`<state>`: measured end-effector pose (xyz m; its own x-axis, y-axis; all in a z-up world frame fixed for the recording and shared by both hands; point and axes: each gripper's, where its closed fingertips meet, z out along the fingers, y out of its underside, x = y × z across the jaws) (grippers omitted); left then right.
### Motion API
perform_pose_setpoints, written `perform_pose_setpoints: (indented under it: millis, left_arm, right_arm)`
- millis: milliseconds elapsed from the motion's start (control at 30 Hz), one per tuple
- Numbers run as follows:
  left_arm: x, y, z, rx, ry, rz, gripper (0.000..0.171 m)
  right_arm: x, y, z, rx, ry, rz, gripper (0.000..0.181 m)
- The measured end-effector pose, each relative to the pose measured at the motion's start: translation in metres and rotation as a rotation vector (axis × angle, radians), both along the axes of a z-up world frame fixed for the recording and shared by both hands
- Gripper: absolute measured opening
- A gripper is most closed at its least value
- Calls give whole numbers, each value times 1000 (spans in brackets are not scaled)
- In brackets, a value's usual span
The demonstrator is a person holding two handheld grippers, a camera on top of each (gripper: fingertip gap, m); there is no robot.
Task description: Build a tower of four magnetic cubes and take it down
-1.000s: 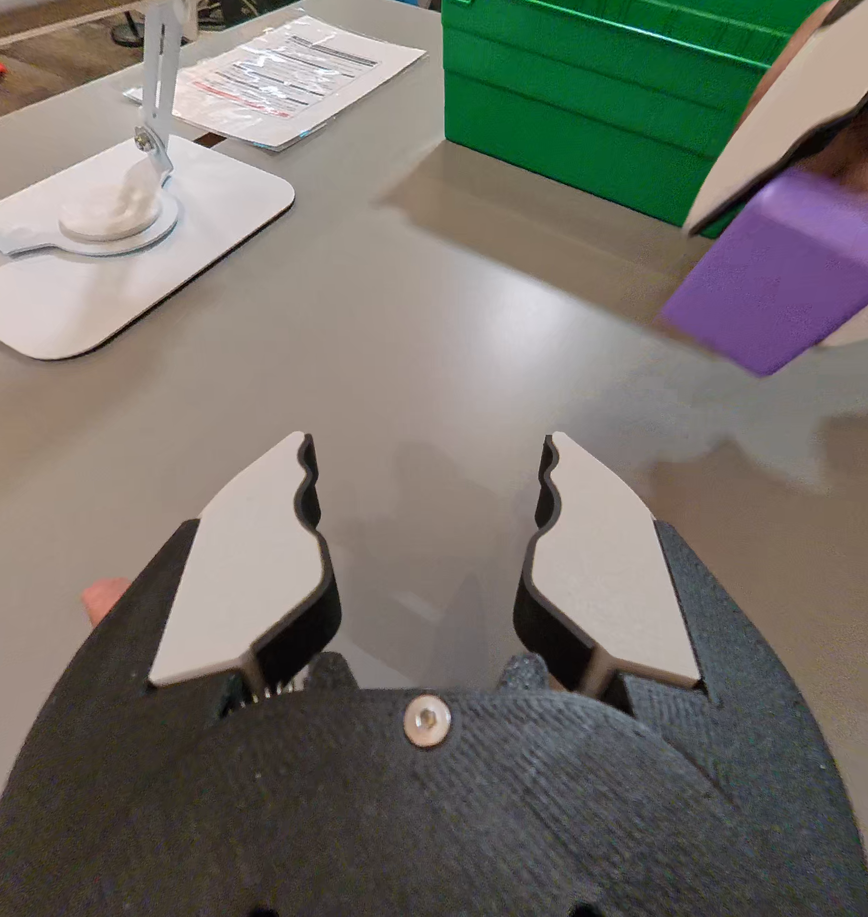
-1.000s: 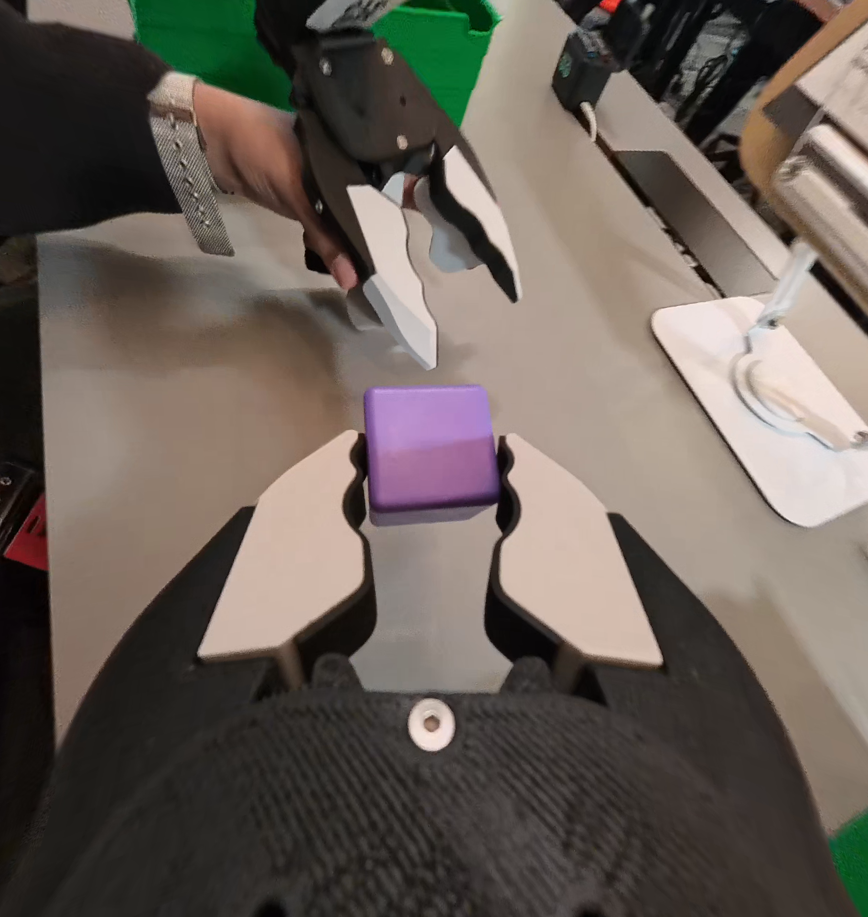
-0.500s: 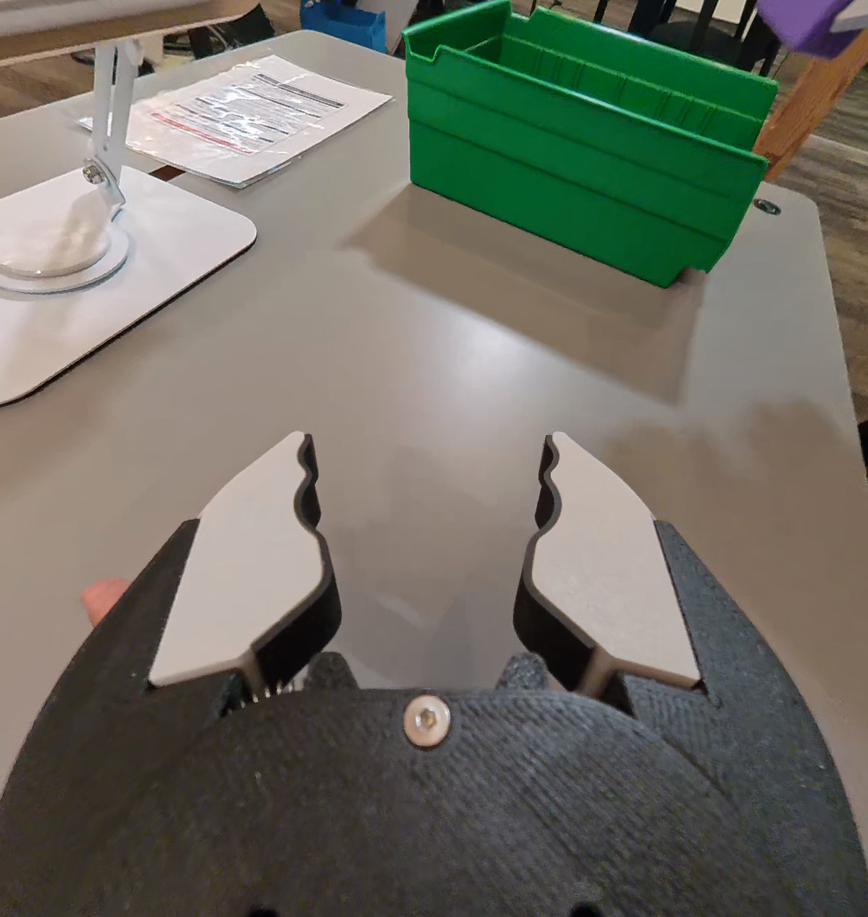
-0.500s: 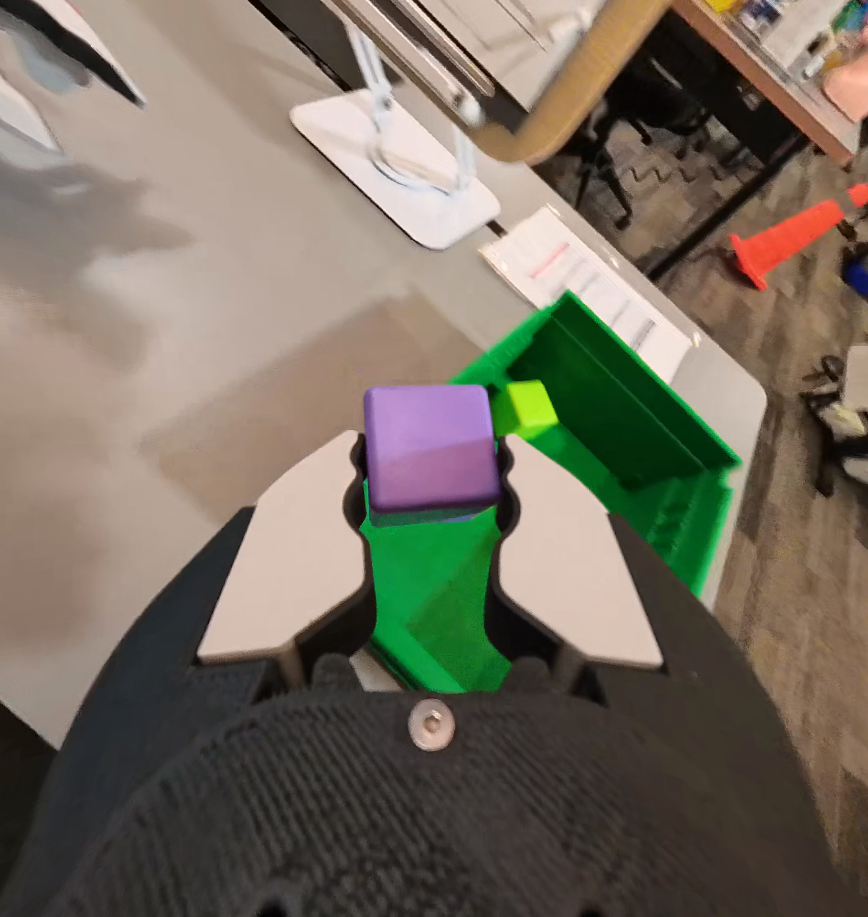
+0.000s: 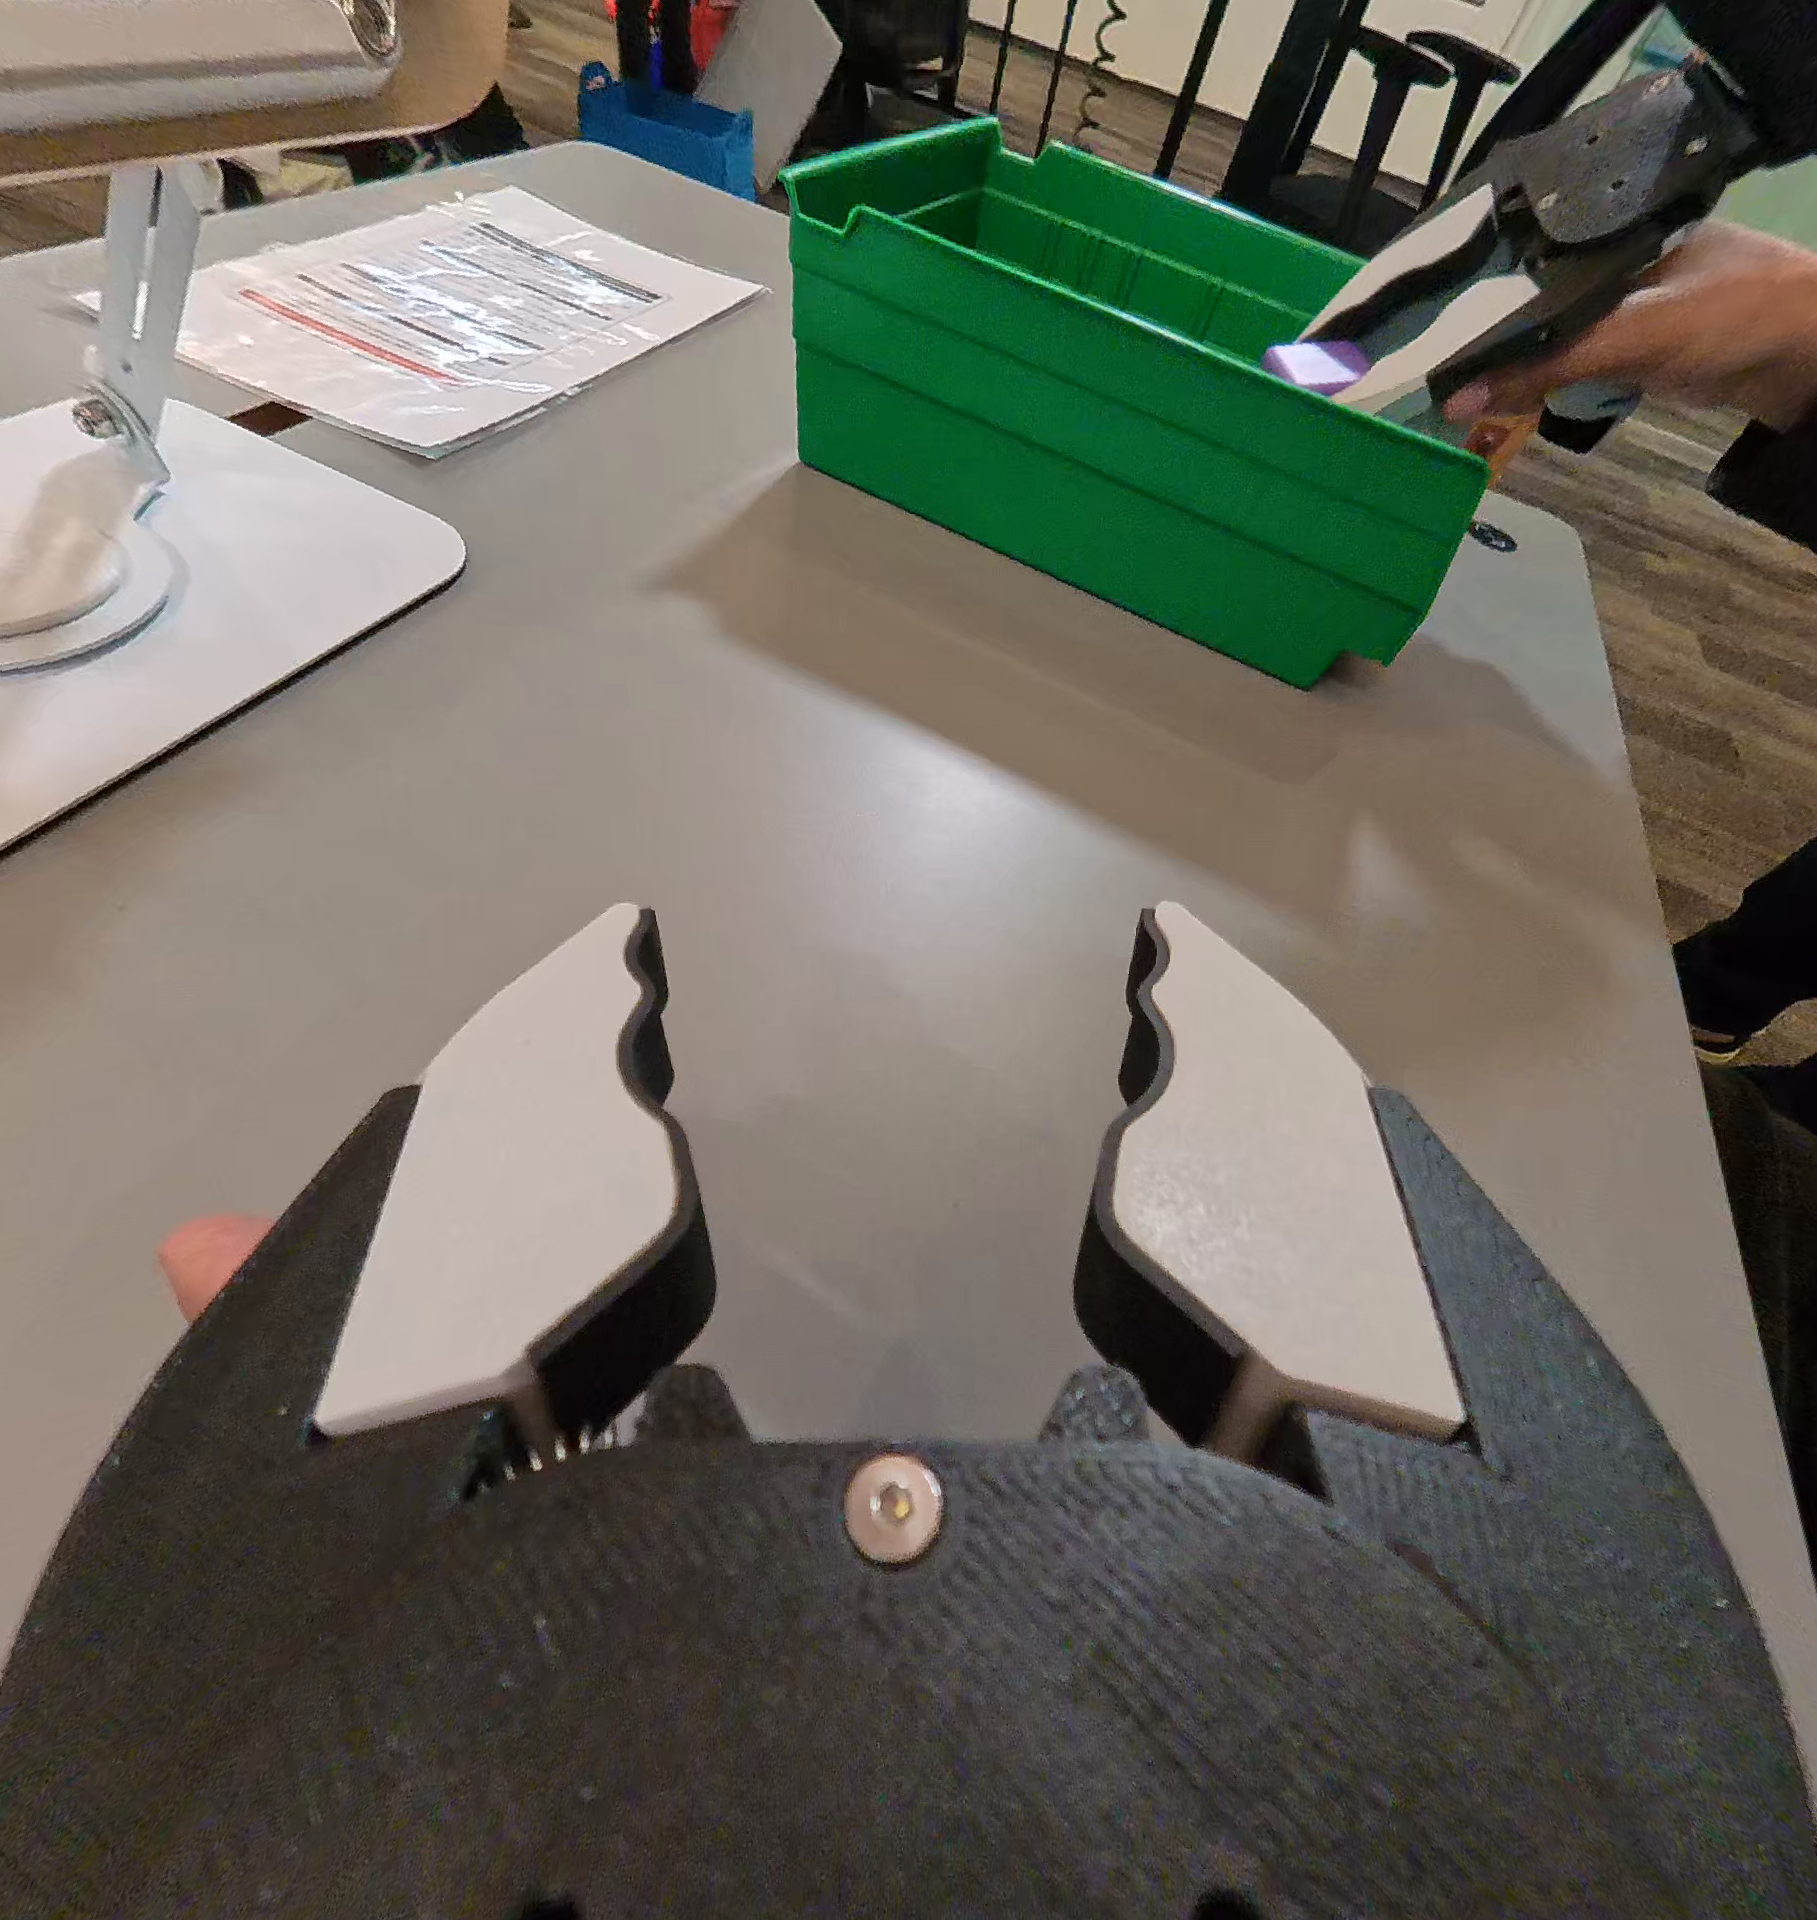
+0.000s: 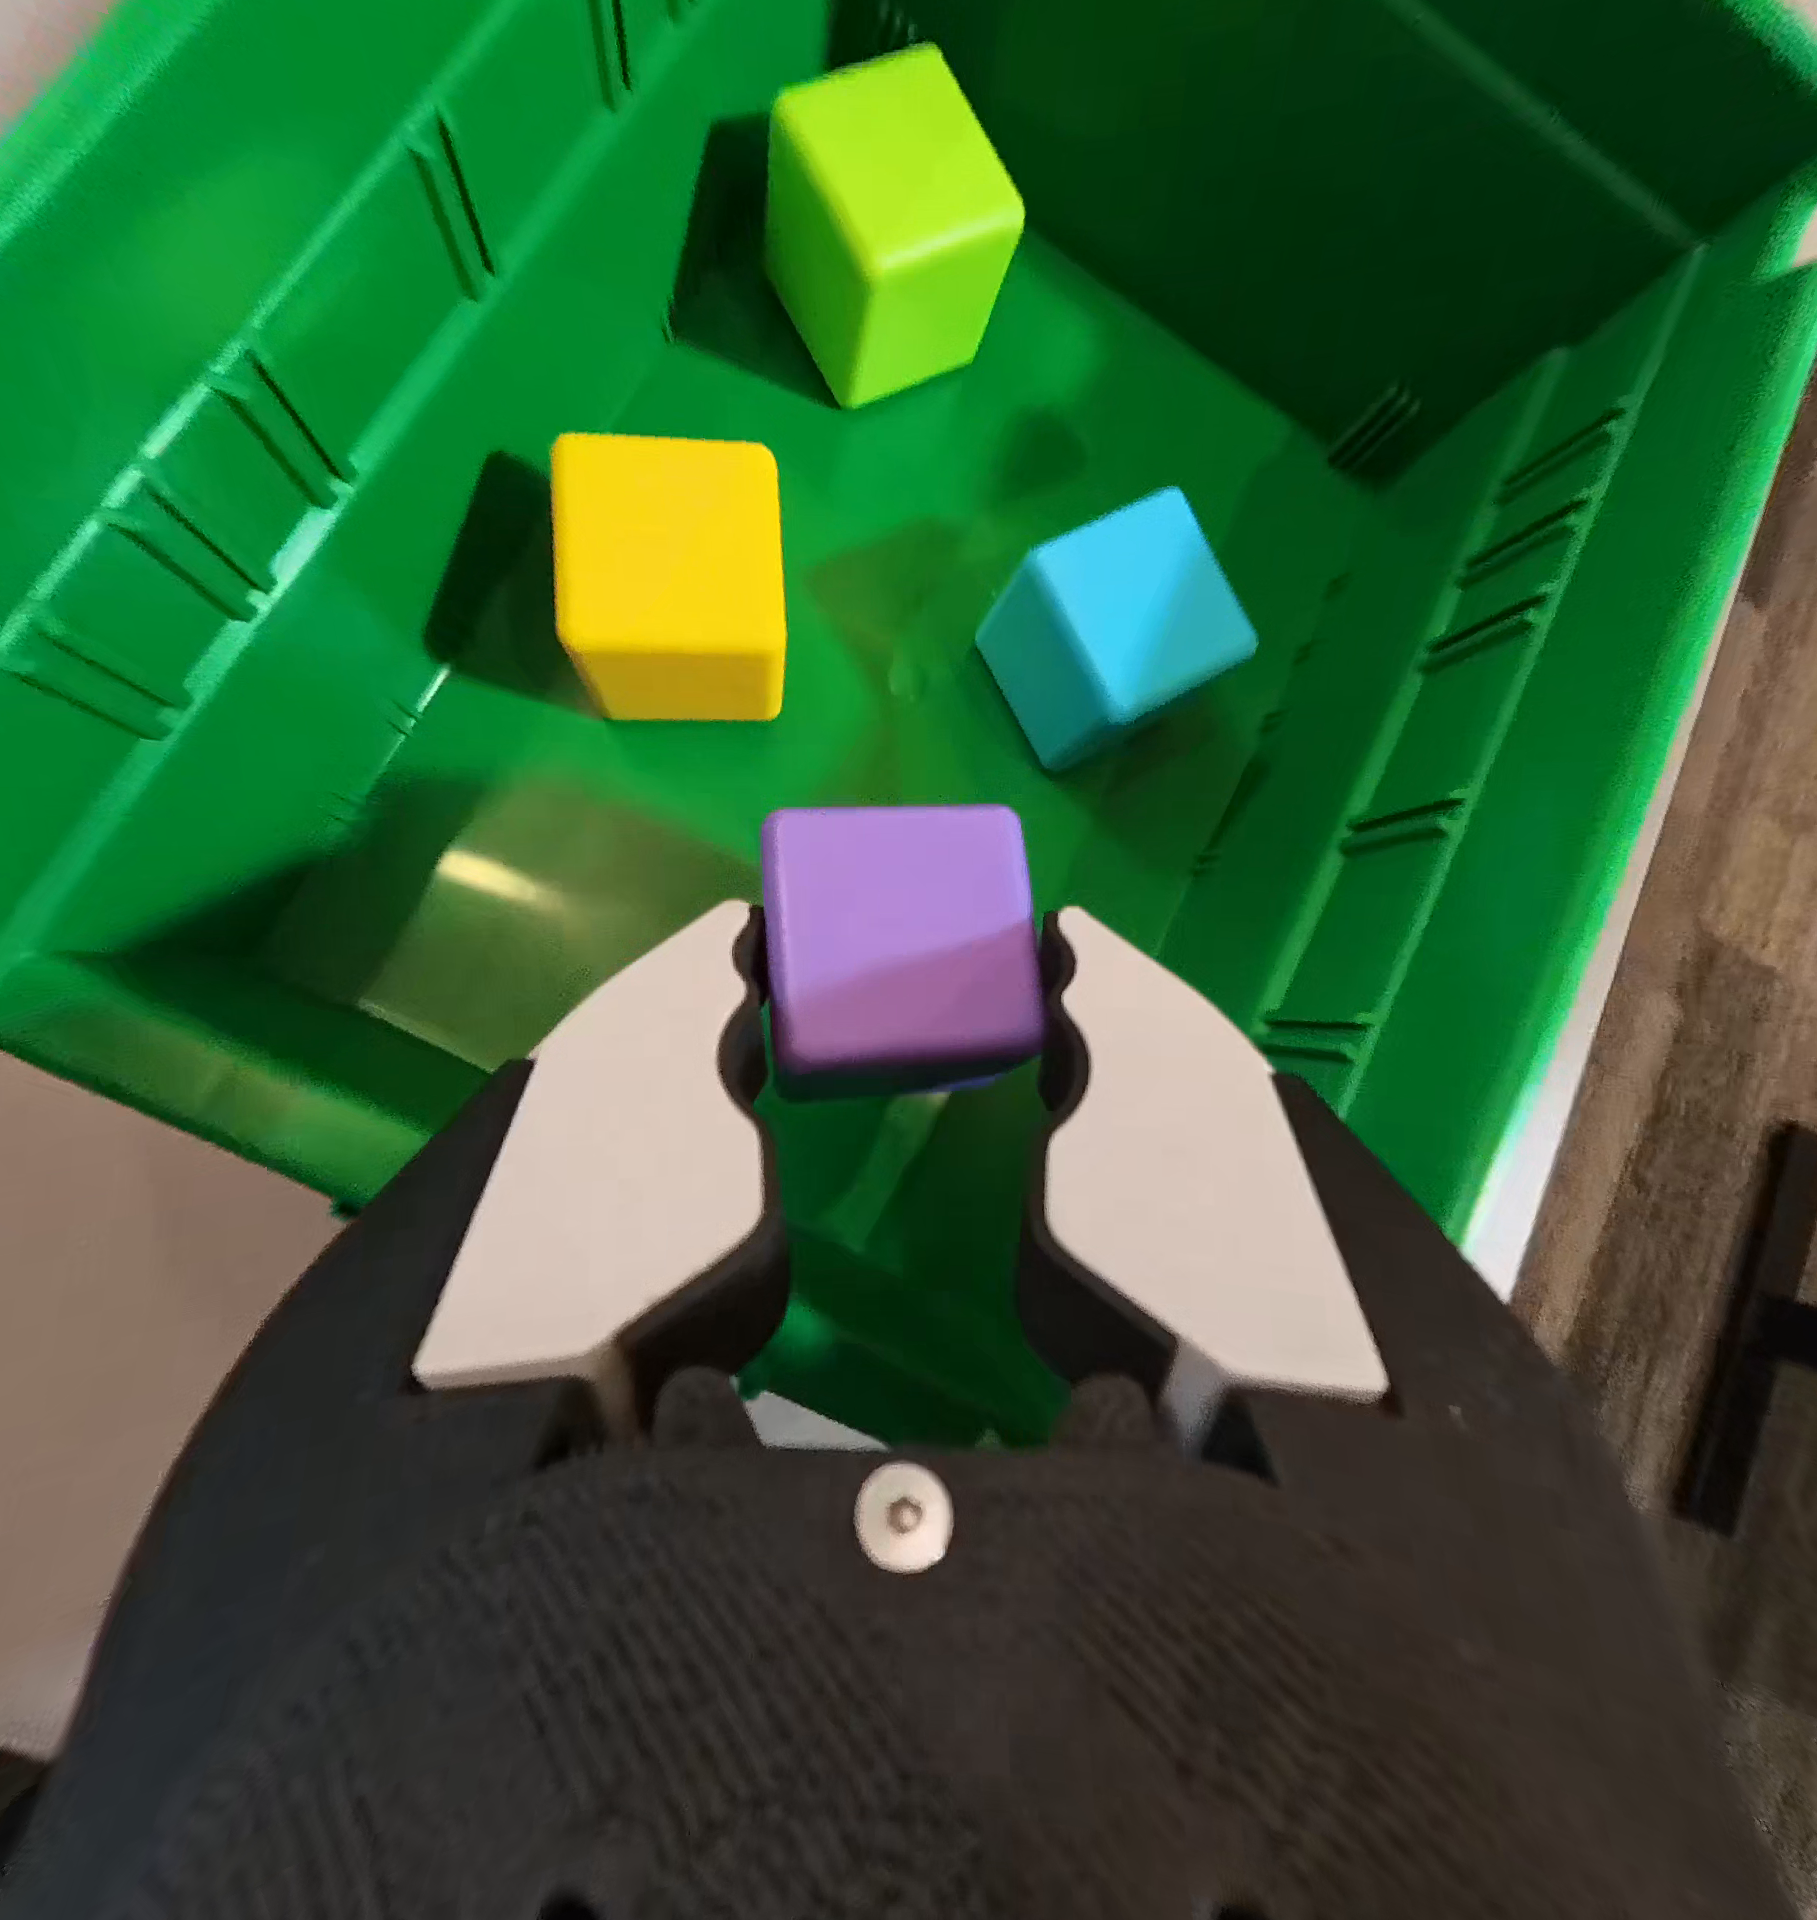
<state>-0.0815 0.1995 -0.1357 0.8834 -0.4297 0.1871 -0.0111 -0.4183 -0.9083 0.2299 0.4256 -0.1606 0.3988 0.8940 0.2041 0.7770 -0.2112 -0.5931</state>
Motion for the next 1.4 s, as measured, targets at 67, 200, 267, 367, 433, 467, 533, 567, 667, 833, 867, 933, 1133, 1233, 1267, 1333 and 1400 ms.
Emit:
perform_pose_setpoints:
  millis: [67,200,267,367,433,467,533,567,667,833,867,933,1133,1233,1267,1333,1400]
  left_arm:
    - [0,0,-3,-8,15,-2,86]
    - [-1,1,-6,-13,8,-3,86]
    - [-1,1,-6,-13,3,-2,86]
    - [-2,2,-8,-18,-4,-2,86]
    - [-2,2,-9,-22,-10,-3,86]
    - [-2,2,-10,-22,-11,-4,86]
    - [-1,2,-10,-22,-4,-5,86]
    - [-1,2,-10,-22,0,-6,86]
    - [0,2,-10,-23,2,-8,86]
    - [1,2,-11,-25,9,-9,86]
    - [1,2,-11,-25,10,-10,86]
    - [1,2,-11,-25,12,-10,86]
    - [2,2,-15,-34,30,-14,86]
    - [3,2,-15,-34,32,-17,86]
    - [3,2,-15,-34,31,-18,86]
    - [4,2,-15,-34,32,-18,86]
    - [4,2,-16,-37,34,-18,86]
  right_arm:
    - [3,1,-6,-12,-43,-29,51]
    - [10,4,-13,-11,-119,-83,51]
    - [11,4,-15,-38,-134,-102,51]
    - [13,3,-18,-79,-160,-126,51]
    - [15,2,-20,-110,-177,-138,51]
    - [15,2,-21,-122,-183,-142,51]
    - [16,1,-22,-142,-195,-142,51]
    - [16,0,-23,-152,-204,-141,51]
    - [17,-1,-25,-172,-236,-138,51]
    - [18,-3,-29,-209,-282,-137,51]
    - [18,-3,-29,-213,-288,-136,51]
    - [19,-3,-30,-217,-297,-136,51]
    - [24,-2,-30,-212,-328,-139,53]
    - [27,-3,-30,-205,-350,-138,56]
    - [27,-3,-29,-199,-356,-136,56]
    - [27,-5,-26,-192,-352,-130,57]
    - [24,-5,-21,-180,-335,-126,59]
